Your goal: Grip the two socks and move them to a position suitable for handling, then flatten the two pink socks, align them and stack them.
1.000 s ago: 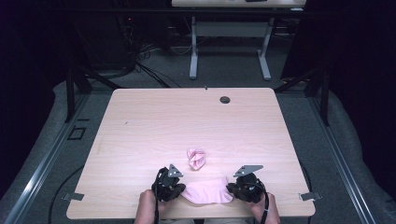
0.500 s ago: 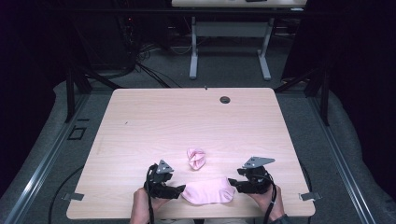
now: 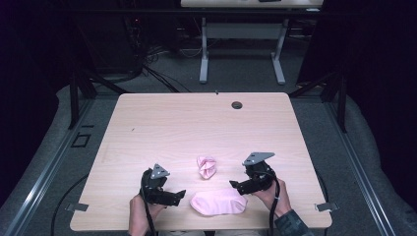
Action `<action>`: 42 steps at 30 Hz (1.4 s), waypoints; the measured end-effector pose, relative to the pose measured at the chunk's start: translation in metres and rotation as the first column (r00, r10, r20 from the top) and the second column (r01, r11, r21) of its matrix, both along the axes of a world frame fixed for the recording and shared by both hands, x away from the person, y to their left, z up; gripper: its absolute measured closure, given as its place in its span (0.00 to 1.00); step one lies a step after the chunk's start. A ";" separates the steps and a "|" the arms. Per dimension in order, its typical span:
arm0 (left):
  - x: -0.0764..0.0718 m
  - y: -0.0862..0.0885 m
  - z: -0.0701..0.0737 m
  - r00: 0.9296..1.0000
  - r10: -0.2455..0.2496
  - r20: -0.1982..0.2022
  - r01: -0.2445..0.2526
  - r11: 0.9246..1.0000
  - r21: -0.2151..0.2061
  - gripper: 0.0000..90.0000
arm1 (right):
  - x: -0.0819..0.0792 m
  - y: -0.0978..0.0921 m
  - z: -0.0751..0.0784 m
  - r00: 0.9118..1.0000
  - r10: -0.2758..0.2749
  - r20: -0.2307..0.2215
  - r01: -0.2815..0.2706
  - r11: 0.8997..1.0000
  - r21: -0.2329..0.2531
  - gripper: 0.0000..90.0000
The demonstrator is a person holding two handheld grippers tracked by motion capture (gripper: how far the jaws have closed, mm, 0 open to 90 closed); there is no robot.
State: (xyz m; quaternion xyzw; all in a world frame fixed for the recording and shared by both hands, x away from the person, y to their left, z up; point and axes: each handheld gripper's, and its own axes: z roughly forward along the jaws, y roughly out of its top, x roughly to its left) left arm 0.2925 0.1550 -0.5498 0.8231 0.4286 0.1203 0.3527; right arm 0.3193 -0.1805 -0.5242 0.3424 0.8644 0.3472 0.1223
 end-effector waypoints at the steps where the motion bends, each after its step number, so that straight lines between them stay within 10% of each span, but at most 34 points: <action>1: 0.001 0.002 -0.001 1.000 0.010 0.001 -0.010 1.000 -0.001 0.03 | 0.001 0.002 0.001 1.000 0.001 0.002 -0.001 1.000 -0.002 0.16; 15: 0.002 0.016 -0.003 0.999 0.039 0.008 -0.039 0.999 -0.007 0.00 | 0.027 0.035 0.018 0.995 0.091 0.035 -0.088 0.993 -0.084 0.18; 28: 0.004 0.015 -0.004 0.999 0.039 0.005 -0.039 0.999 -0.012 0.00 | 0.057 0.082 0.024 0.979 0.194 0.059 -0.182 0.969 -0.166 0.46; 35: 0.006 0.012 -0.005 1.000 0.026 -0.001 -0.026 1.000 -0.005 0.02 | 0.077 0.102 0.004 0.976 0.218 0.005 -0.210 0.946 -0.246 0.60; 42: 0.017 -0.010 -0.003 1.000 -0.027 -0.013 0.027 1.000 -0.007 0.18 | 0.089 0.094 -0.012 0.981 0.156 -0.113 -0.174 0.970 -0.170 0.91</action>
